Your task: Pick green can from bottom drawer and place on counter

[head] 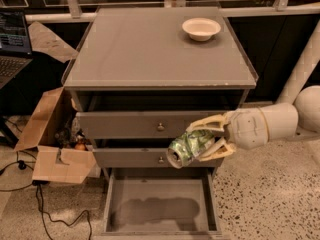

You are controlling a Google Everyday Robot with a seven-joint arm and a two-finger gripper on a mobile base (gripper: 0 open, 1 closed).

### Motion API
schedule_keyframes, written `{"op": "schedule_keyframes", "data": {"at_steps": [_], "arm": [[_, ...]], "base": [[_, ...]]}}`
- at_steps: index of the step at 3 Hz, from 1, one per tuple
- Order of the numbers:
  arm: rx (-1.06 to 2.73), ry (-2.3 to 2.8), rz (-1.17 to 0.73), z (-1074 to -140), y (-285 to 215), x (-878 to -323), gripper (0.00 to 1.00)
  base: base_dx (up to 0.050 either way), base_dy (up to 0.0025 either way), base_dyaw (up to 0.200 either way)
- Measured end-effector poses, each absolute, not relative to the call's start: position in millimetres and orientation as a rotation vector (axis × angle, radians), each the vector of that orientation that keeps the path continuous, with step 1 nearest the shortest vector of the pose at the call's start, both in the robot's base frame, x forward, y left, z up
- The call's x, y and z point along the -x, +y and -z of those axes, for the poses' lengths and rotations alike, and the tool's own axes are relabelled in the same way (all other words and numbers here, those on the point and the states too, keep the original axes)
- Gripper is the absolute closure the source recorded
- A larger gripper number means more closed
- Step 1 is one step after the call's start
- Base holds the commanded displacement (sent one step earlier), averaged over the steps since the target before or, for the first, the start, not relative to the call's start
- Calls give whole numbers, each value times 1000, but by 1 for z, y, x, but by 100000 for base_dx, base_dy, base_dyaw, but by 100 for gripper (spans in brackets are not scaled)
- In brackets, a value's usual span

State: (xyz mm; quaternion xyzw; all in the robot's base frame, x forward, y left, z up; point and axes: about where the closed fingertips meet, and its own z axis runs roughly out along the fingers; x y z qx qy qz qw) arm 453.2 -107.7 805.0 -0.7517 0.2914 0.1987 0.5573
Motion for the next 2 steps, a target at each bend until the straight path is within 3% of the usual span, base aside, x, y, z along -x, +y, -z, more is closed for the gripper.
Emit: {"op": "schedule_keyframes", "data": {"at_steps": [2], "arm": [[1851,590,-368,-877,-87,-491,100]], "base": [[0,0,0]]}}
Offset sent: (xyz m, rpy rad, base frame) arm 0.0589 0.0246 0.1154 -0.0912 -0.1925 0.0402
